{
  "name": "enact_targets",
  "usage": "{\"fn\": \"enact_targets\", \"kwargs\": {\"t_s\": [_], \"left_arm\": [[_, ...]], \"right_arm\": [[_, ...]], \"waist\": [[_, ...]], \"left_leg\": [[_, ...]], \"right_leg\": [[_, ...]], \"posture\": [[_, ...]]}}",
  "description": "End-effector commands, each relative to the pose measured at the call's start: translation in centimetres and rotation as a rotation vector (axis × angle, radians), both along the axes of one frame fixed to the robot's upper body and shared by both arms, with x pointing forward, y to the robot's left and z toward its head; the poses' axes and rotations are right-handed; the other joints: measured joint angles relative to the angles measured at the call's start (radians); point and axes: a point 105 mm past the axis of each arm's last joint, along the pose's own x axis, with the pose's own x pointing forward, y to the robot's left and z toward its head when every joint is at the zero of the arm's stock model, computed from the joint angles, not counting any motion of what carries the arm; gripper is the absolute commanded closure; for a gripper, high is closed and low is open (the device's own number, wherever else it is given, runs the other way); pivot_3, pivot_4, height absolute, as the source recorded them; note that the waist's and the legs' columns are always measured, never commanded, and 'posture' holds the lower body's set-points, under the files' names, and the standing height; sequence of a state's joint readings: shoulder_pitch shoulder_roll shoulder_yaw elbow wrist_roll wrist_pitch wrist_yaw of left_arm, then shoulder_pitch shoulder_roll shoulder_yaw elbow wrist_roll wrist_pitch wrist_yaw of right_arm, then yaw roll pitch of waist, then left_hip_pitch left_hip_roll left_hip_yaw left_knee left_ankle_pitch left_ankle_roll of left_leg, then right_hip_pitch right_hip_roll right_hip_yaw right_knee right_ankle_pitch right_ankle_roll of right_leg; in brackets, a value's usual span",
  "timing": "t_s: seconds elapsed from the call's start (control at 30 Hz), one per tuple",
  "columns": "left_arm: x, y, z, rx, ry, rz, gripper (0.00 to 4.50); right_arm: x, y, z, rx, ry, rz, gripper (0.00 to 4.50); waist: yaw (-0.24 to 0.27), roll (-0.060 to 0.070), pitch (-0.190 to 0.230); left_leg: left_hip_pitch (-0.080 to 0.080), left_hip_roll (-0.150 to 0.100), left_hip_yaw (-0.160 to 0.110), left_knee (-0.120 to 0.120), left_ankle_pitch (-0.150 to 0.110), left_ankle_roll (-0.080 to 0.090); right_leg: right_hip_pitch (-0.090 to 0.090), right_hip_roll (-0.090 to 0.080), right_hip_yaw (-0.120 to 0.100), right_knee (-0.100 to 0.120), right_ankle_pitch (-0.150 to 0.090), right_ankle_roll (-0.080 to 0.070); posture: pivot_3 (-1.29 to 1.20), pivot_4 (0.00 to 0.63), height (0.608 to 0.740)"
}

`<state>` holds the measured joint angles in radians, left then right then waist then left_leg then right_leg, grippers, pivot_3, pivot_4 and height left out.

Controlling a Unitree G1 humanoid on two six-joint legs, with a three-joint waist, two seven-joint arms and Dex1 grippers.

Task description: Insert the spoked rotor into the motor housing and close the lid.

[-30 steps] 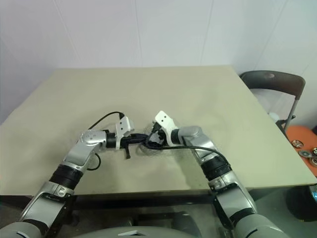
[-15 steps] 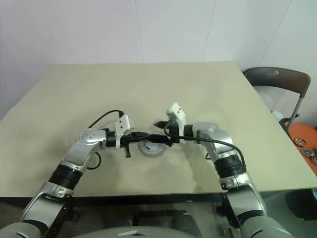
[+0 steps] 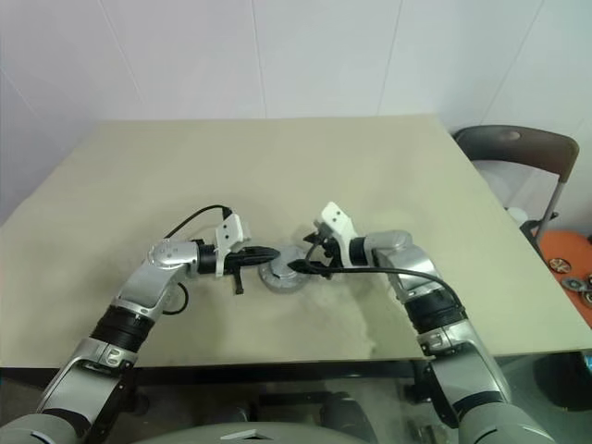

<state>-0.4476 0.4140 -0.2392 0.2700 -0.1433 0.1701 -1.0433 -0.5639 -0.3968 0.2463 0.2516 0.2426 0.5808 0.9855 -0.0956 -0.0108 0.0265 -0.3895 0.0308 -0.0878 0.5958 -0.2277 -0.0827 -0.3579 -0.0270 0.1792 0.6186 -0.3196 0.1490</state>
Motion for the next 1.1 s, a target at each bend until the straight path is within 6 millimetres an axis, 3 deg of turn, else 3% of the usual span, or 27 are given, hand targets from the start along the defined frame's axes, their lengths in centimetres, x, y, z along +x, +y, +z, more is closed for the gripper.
{"fn": "enact_targets", "kwargs": {"t_s": [0.03, 0.47, 0.73, 0.9, 0.97, 1.1], "left_arm": [[-1.7, 0.1, -3.0, 0.068, 0.127, -0.045, 4.5], [-2.4, 0.2, -3.6, 0.092, 0.141, -0.073, 4.5], [-2.6, 0.4, -3.9, 0.109, 0.149, -0.086, 4.5], [-2.8, 0.3, -3.6, 0.102, 0.149, -0.099, 4.5], [-2.8, 0.4, -3.6, 0.103, 0.149, -0.1, 4.5], [-2.8, 0.6, -3.6, 0.106, 0.145, -0.095, 4.5]], "right_arm": [[0.1, 0.2, 0.9, 0.014, -0.029, 0.012, 0.02], [0.6, -0.4, 1.0, 0.007, -0.047, -0.029, 0.02], [-0.1, 0.2, 4.6, 0.252, -0.008, 0.005, 0.02], [-0.8, -1.0, 5.7, 0.305, 0.034, -0.013, 0.02], [-0.9, -1.5, 5.7, 0.313, 0.061, -0.026, 0.02], [-1.1, -3.2, 3.1, 0.21, 0.247, -0.155, 0.02]], "waist": [[0.001, 0.0, 0.0], [0.001, 0.0, 0.0], [0.0, 0.0, 0.0], [0.002, 0.0, 0.0], [0.002, 0.0, 0.0], [0.001, 0.0, 0.0]], "left_leg": [[0.0, 0.0, 0.0, 0.0, 0.0, 0.0], [0.0, 0.0, 0.0, 0.0, 0.0, 0.0], [0.0, 0.0, 0.0, 0.0, 0.0, 0.0], [0.001, 0.0, 0.0, 0.0, 0.0, 0.0], [0.001, 0.0, 0.0, 0.001, 0.0, 0.0], [0.001, 0.0, 0.0, 0.001, 0.0, 0.0]], "right_leg": [[0.0, 0.0, 0.0, 0.0, 0.0, 0.0], [0.0, 0.0, 0.0, 0.0, 0.0, 0.0], [0.0, 0.0, 0.0, 0.001, 0.0, 0.0], [0.001, 0.0, 0.0, 0.002, 0.0, 0.0], [0.001, 0.0, 0.0, 0.002, 0.0, 0.0], [0.001, 0.0, 0.0, 0.002, 0.0, 0.0]], "posture": [[0.0, 0.0, 0.74], [0.0, 0.0, 0.74], [0.0, 0.0, 0.74], [0.0, 0.0, 0.74], [0.0, 0.0, 0.74], [0.0, 0.0, 0.74]]}}
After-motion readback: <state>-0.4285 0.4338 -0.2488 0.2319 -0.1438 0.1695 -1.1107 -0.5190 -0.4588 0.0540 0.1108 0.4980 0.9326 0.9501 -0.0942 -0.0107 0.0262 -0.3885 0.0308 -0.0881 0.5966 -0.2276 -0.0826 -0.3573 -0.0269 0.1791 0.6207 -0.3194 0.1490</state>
